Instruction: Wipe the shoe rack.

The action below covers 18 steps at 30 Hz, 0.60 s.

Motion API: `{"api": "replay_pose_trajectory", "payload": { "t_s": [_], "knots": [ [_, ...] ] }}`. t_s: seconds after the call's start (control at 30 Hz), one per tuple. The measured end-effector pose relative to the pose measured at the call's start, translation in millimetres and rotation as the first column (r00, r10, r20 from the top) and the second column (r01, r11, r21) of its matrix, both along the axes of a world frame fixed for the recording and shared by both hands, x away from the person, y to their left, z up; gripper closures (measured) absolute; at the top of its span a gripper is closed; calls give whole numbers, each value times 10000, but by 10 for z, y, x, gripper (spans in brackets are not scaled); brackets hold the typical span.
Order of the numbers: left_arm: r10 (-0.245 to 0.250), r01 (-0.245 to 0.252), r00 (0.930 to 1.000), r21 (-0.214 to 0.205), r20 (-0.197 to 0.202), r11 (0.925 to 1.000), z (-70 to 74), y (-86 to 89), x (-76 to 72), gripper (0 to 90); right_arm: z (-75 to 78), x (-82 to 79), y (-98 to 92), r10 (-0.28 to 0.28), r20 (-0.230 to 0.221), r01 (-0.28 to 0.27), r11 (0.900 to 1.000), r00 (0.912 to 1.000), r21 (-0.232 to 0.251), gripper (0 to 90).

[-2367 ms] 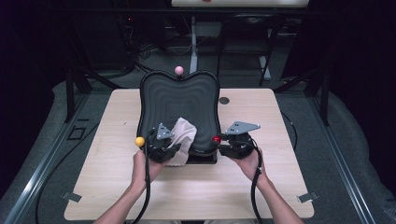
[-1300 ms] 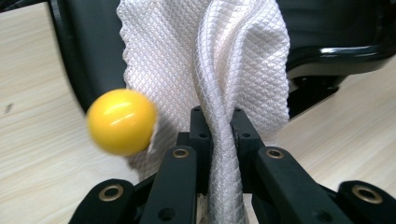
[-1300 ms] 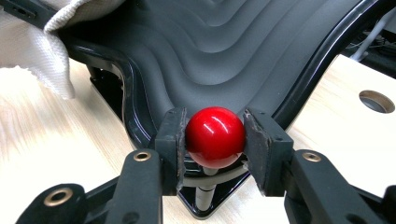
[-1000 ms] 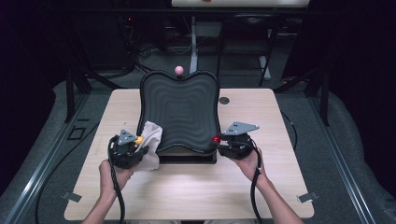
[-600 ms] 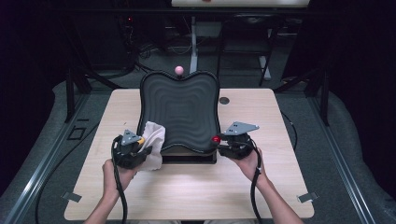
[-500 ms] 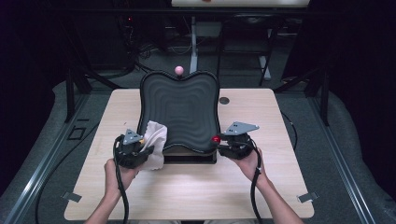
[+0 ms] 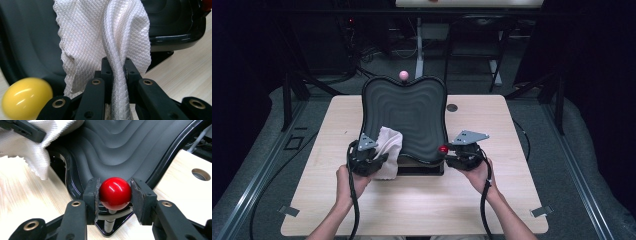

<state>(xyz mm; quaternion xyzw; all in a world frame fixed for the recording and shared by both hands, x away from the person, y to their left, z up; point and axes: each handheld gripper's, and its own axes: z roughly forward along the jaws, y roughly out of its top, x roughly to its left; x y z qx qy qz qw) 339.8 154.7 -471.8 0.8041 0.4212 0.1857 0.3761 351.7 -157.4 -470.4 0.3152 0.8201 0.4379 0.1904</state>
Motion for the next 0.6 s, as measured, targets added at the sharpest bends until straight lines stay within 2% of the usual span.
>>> {"api": "replay_pose_trajectory", "payload": {
  "t_s": [0.33, 0.6],
  "knots": [
    [-105, 105, 9999, 20, 84, 9999, -1, -184, 81, 813, 0, 1, -1, 3, -3, -3, 10000, 10000, -1, 601],
    [-618, 618, 9981, -42, -31, 9981, -16, -381, 84, 815, 2, -1, 1, -19, 2, 19, 10000, 10000, -40, 602]
  ]
}}
